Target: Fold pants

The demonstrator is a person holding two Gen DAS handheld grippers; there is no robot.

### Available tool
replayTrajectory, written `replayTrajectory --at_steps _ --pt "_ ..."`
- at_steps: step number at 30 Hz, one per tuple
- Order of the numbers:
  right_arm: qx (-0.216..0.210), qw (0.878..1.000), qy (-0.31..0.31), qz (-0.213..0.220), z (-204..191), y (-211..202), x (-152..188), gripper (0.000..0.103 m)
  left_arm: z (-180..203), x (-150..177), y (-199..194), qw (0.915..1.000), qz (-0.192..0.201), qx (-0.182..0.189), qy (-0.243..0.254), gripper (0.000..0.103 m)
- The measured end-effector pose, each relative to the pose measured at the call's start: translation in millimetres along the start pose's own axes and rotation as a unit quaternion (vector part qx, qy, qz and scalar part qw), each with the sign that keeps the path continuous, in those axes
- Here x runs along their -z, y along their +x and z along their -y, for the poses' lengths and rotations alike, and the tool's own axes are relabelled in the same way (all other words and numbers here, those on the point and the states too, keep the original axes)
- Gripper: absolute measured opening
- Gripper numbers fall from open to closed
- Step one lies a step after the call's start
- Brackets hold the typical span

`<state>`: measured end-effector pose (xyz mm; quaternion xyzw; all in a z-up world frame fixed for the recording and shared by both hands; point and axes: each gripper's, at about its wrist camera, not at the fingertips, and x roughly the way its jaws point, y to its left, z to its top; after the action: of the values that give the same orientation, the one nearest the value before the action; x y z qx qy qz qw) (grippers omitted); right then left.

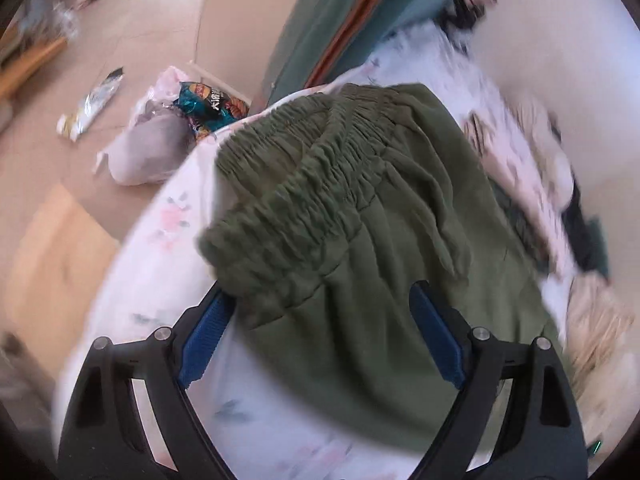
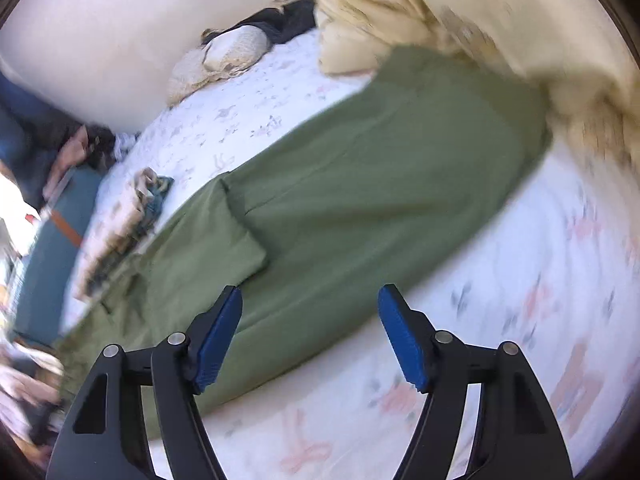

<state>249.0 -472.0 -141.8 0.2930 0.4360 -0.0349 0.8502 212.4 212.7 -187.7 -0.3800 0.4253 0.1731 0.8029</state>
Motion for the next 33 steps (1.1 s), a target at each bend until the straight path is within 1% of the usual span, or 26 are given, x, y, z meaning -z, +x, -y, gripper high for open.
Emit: replayTrajectory --at_steps 1,2,3,5,6,7,8,9,10,11,12,13,14,15,17,19,20,23,24,25,26,27,28,29,31,33 --pt "0.003 1.0 0.015 0.0 7 -2 2 0.073 -5 1 1 0.9998 0.009 0.008 -0.017 0.085" --pt "0.004 1.0 0.027 -0.003 14 0 3 0.073 -11 -2 1 0.9993 0.019 0.013 -0.029 0.081" --pt "0.005 0.999 0.035 -0.006 21 0 5 0.073 -13 -7 3 0.998 0.041 0.019 -0.044 0.078" --pt "0.01 0.998 0.068 -0.009 42 1 7 0.073 -16 -14 1 0.9966 0.063 0.023 -0.047 0.077" --pt "0.007 0.995 0.095 -0.014 58 6 7 0.073 -16 -20 3 0.996 0.071 0.023 -0.049 0.075" --pt "0.002 0.992 0.123 -0.017 73 9 8 0.073 -18 -22 2 0.9954 0.074 0.023 -0.055 0.068" --pt "-0.019 0.988 0.153 -0.011 89 12 9 0.072 -20 -25 3 0.9949 0.076 0.02 -0.063 0.06" --pt "-0.036 0.985 0.168 -0.004 97 13 8 0.072 -20 -25 4 0.9947 0.076 0.022 -0.066 0.056" --pt "-0.046 0.983 0.179 0.005 104 14 5 0.072 -19 -28 5 0.995 0.076 0.025 -0.059 0.047" --pt "-0.049 0.981 0.185 0.009 108 16 -1 0.072 -16 -27 4 0.9957 0.076 0.02 -0.049 0.035" --pt "-0.053 0.981 0.188 0.019 110 17 -8 0.072 -10 -27 4 0.9967 0.075 0.008 -0.032 0.03" --pt "-0.056 0.979 0.193 0.029 114 18 -14 0.072 -6 -27 3 0.997 0.075 0.0 -0.019 0.02" --pt "-0.06 0.977 0.2 0.035 118 21 -20 0.072 0 -27 -1 0.9966 0.082 -0.009 -0.004 0.018" --pt "-0.064 0.975 0.207 0.044 124 25 -27 0.072 5 -25 -6 0.9959 0.09 -0.011 0.003 0.017" --pt "-0.063 0.971 0.219 0.07 136 32 -43 0.072 16 -25 -14 0.9942 0.1 -0.031 0.023 0.016" --pt "-0.068 0.967 0.229 0.086 147 42 -58 0.072 28 -27 -21 0.9925 0.105 -0.045 0.044 0.015" --pt "-0.064 0.966 0.23 0.1 150 44 -67 0.072 34 -28 -24 0.9915 0.105 -0.054 0.055 0.015" --pt "-0.039 0.966 0.219 0.133 156 54 -88 0.072 41 -33 -30 0.9907 0.105 -0.056 0.067 0.014" --pt "-0.025 0.967 0.209 0.142 155 58 -95 0.071 43 -34 -32 0.9904 0.104 -0.057 0.072 0.014" --pt "-0.013 0.967 0.205 0.148 156 60 -100 0.066 46 -35 -34 0.99 0.103 -0.058 0.077 0.014" --pt "-0.007 0.966 0.207 0.153 158 62 -103 0.053 48 -37 -37 0.9897 0.103 -0.058 0.08 0.014" --pt "0.011 0.966 0.21 0.15 160 64 -106 0.037 51 -39 -40 0.9893 0.104 -0.058 0.084 0.013" --pt "0.015 0.965 0.219 0.14 165 67 -108 0.002 54 -39 -43 0.9892 0.105 -0.058 0.085 0.013" --pt "0.005 0.964 0.226 0.144 167 63 -108 0.003 57 -40 -46 0.9891 0.106 -0.056 0.084 0.012" --pt "0.015 0.968 0.196 0.158 157 48 -113 0.002 65 -41 -54 0.9875 0.114 -0.053 0.095 0.011" --pt "0.018 0.97 0.177 0.164 146 31 -116 0.001 71 -43 -65 0.9868 0.119 -0.046 0.1 0.011"
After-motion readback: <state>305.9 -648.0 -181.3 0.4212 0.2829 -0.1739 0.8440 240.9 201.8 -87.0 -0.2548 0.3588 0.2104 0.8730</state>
